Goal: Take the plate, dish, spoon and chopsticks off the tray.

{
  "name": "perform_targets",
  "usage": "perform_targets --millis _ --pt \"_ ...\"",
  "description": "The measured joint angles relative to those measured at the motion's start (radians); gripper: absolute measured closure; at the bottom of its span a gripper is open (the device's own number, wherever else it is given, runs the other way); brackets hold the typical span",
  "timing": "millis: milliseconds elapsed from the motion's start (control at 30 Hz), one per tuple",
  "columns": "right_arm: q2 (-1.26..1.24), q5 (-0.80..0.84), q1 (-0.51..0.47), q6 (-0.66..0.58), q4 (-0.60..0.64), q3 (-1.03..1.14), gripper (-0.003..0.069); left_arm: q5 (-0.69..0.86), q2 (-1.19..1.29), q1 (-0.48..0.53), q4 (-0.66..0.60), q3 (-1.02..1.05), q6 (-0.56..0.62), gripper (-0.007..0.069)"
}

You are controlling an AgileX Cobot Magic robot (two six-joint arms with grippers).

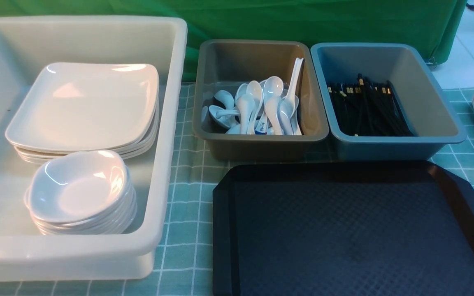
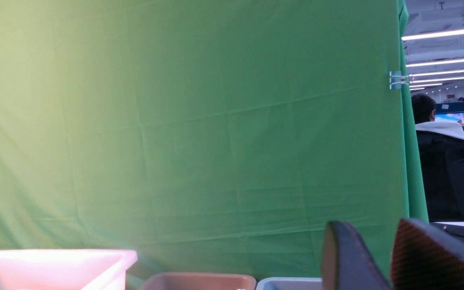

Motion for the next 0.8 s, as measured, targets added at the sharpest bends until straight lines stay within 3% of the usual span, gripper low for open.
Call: perform_targets --millis 133,200,300,467,800 --pt "0.000 0.000 0.000 0.000 0.000 0.000 0.0424 -0.176 -0.012 0.014 0.133 0.135 -0.053 0.0613" --pt "0.000 0.000 0.000 0.000 0.000 0.000 0.0419 -0.269 -0.038 0.064 0.226 0.261 -0.138 0.0613" --pt "0.000 0.000 -0.001 0.000 0.000 0.000 0.0419 -0.345 -0.078 0.127 0.268 0.417 -0.187 0.0613" --pt "0.000 0.000 -0.001 0.000 0.000 0.000 0.0418 -0.348 -0.086 0.154 0.293 0.563 -0.199 0.0613" --pt "0.000 0.001 -0.001 0.000 0.000 0.000 0.0418 -0.289 -0.086 0.155 0.304 0.567 -0.204 0.0613"
